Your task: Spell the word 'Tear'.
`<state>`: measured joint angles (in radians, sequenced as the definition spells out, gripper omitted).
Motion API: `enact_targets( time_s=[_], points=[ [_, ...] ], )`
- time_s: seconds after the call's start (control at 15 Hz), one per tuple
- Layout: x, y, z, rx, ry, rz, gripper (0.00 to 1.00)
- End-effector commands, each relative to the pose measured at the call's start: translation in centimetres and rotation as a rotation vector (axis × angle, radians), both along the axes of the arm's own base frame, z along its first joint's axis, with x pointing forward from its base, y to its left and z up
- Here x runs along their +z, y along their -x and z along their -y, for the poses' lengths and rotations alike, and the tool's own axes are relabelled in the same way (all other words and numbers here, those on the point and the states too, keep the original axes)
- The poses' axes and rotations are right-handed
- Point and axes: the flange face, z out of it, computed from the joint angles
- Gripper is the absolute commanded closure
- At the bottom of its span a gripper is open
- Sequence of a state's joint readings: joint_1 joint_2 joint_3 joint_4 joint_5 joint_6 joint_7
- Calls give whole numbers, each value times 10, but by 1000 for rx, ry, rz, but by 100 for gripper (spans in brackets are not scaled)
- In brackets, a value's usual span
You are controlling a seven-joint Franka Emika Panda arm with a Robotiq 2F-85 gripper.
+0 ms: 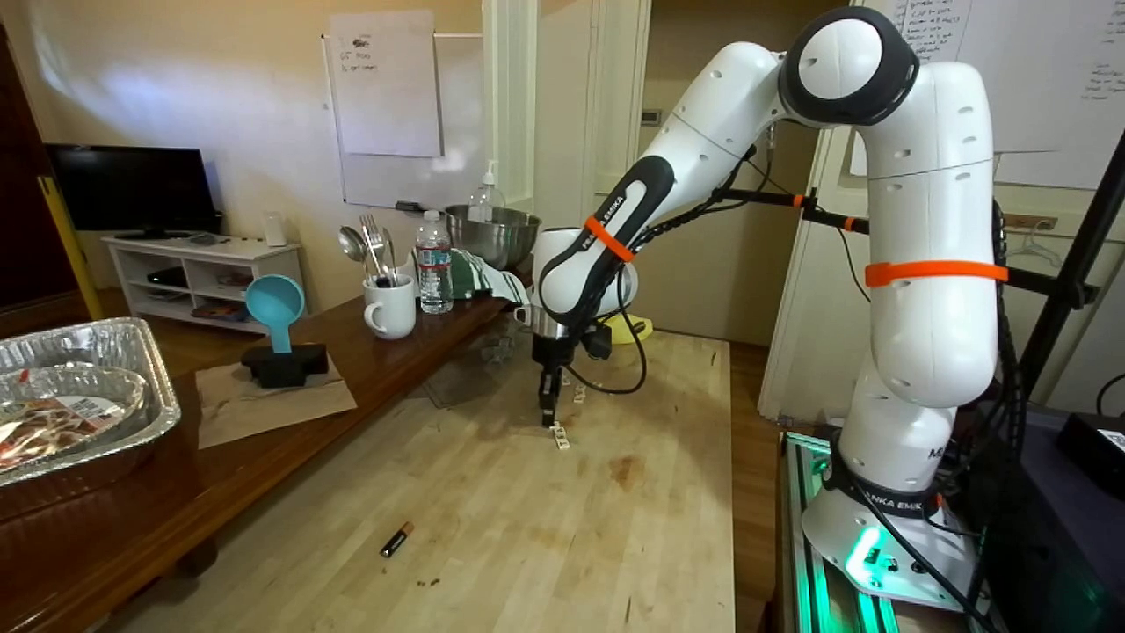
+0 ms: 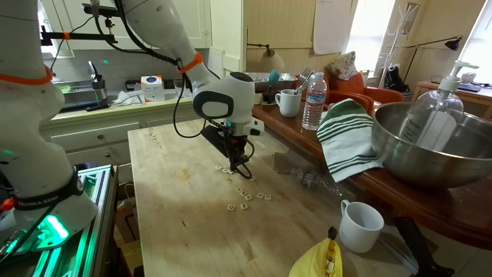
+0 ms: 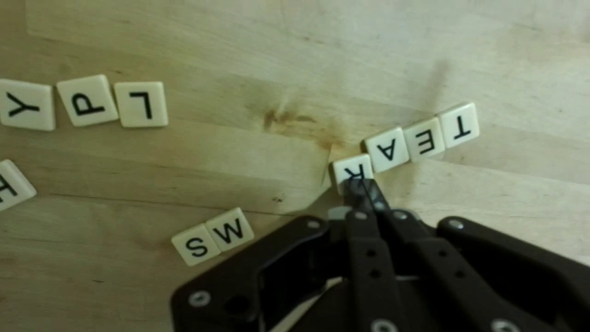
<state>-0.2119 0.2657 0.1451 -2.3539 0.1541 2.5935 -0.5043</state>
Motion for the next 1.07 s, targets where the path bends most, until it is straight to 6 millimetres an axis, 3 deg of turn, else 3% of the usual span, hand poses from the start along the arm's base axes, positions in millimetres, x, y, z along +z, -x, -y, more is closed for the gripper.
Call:
enact_targets(
  time_s=[0.0,1.0],
  points=[
    [-15,17,-1,21,-6,-35,100],
    [-16,17,6,11,20,-23,100]
  ],
)
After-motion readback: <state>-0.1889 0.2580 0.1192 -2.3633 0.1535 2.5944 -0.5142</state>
